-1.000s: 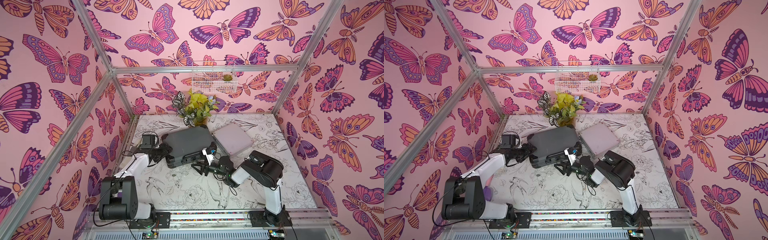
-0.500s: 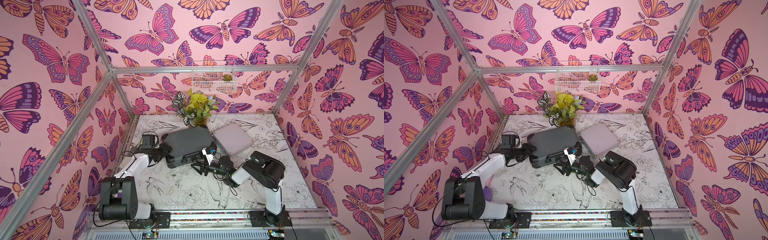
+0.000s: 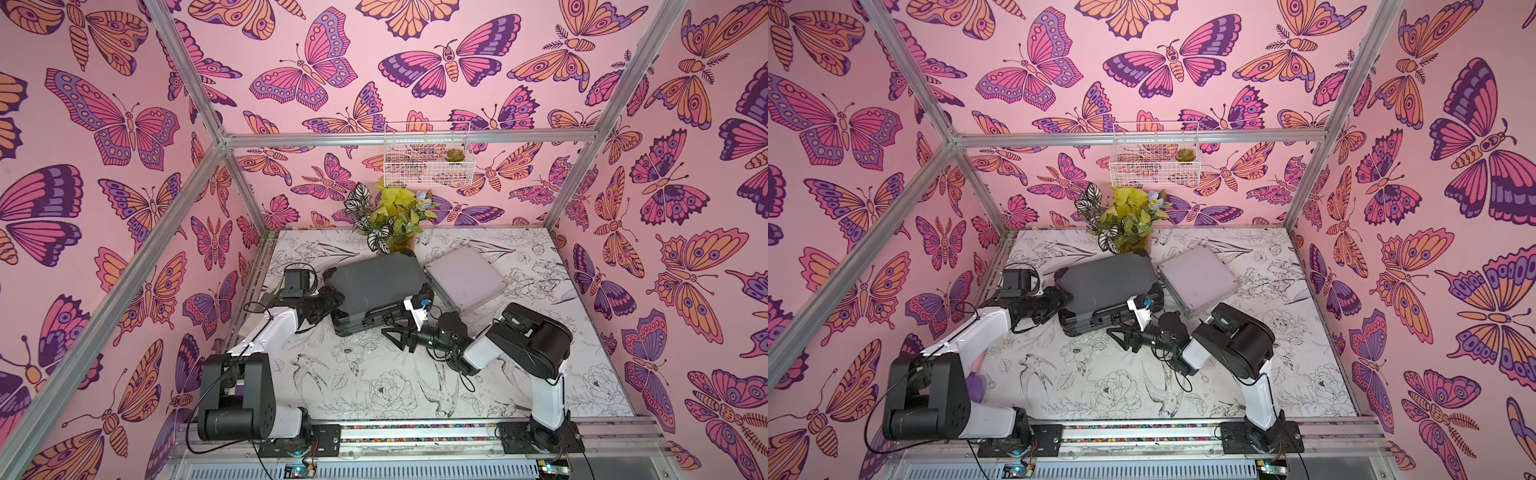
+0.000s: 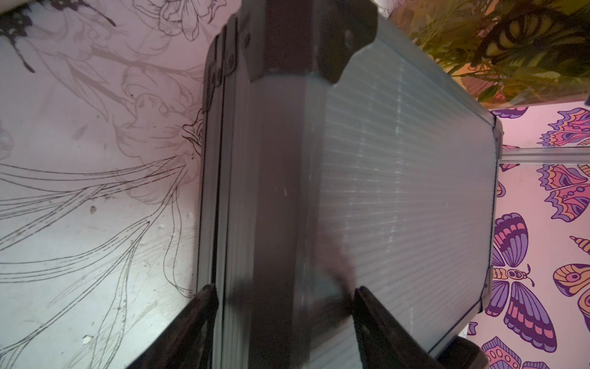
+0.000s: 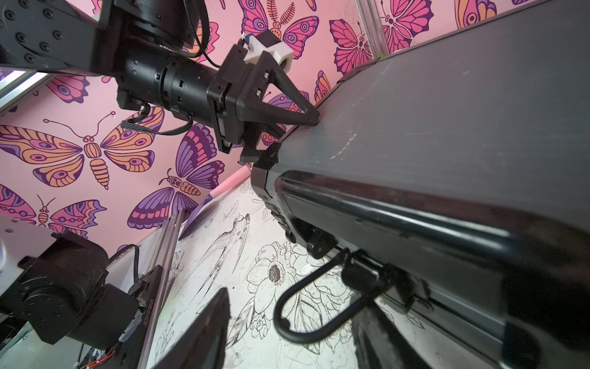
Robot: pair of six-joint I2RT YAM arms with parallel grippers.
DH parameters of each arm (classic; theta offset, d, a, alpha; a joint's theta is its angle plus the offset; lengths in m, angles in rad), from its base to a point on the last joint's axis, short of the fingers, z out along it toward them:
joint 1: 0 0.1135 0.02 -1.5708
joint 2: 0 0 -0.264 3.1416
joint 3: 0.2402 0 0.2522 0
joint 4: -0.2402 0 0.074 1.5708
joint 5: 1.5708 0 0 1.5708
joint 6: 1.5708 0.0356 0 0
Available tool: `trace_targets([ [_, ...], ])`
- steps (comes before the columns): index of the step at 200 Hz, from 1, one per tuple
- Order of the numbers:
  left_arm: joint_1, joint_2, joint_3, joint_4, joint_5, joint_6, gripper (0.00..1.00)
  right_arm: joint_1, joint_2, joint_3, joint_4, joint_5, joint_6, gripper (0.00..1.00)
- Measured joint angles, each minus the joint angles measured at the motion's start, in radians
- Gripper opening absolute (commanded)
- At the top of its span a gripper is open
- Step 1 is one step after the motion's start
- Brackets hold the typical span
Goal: Open the poker set cases
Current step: Open the fastener on the poker set case.
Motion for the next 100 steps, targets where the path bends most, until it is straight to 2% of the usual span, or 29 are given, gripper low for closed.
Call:
trace_targets([
  [100, 0.000, 0.003, -0.004, 0.000, 0.000, -0.002, 0.69, 0.012, -0.031, -0.007, 0.022, 0.024, -0.022, 0.63],
])
